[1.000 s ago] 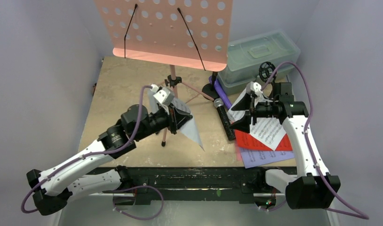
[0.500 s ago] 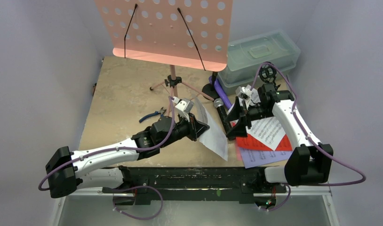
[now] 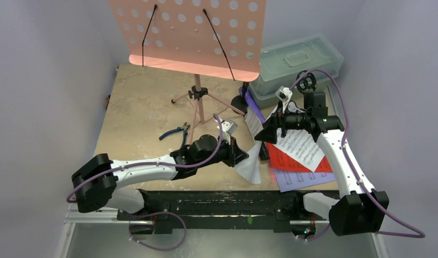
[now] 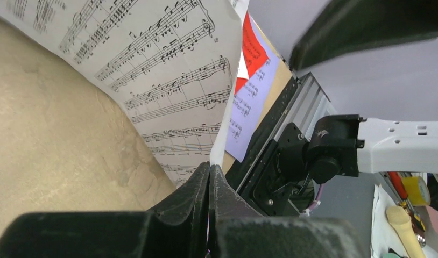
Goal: Pack up the instrument practice props
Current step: Pick up the sheet music from the music stand.
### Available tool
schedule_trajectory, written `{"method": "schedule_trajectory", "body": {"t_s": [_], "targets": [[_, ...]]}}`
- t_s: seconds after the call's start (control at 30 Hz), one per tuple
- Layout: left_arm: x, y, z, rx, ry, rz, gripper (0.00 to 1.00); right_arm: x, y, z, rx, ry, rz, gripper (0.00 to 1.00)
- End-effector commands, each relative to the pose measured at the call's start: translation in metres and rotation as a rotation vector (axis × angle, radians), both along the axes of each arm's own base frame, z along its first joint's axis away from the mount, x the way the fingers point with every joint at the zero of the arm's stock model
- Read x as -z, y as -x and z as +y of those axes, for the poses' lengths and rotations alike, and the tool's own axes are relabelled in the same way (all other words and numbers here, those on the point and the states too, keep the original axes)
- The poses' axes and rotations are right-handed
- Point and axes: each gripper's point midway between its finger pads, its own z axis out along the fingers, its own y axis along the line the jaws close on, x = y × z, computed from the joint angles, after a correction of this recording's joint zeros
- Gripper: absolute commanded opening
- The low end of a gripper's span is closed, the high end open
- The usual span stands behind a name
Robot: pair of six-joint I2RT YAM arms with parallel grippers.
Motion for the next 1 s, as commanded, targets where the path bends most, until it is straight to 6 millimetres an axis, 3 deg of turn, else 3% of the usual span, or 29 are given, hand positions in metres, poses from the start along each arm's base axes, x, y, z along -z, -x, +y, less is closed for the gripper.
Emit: {"method": "schedule_trajectory", "body": {"t_s": [0.0, 0.13, 0.27, 0.37, 0.5, 0.57, 0.67, 0.7, 0.97], "targets": [[-0.015, 0.008, -0.018, 0.063, 0.090, -0.010, 0.00, -0.011, -0.029, 0.002, 0.251, -0.041, 0.170, 0.99], [-0.009, 0.008, -0.025, 0.075, 0.095, 0.003, 0.00, 0.010, -0.047, -0.001, 0.457, 0.093, 0.185, 0.99], [-0.007, 0.007, -0.030, 0.074, 0.097, 0.008, 0.00, 0.026, -0.067, -0.027, 0.628, 0.208, 0.148, 0.99], [-0.003, 0.006, -0.032, 0.068, 0.092, 0.015, 0.00, 0.028, -0.070, -0.038, 0.682, 0.245, 0.115, 0.94], [0.000, 0.003, -0.033, 0.055, 0.092, 0.021, 0.00, 0.027, -0.067, -0.041, 0.665, 0.262, 0.074, 0.65], [0.000, 0.001, -0.032, 0.042, 0.093, 0.022, 0.00, 0.027, -0.067, -0.041, 0.656, 0.264, 0.060, 0.39], [-0.002, 0.001, -0.030, 0.033, 0.097, 0.021, 0.00, 0.020, -0.069, -0.046, 0.670, 0.272, 0.021, 0.09], [-0.003, 0.000, -0.029, 0.028, 0.098, 0.020, 0.04, 0.017, -0.069, -0.047, 0.674, 0.275, 0.005, 0.00], [-0.013, -0.005, -0.003, -0.029, 0.038, -0.038, 0.51, -0.012, -0.070, -0.055, 0.656, 0.300, -0.146, 0.00]]}}
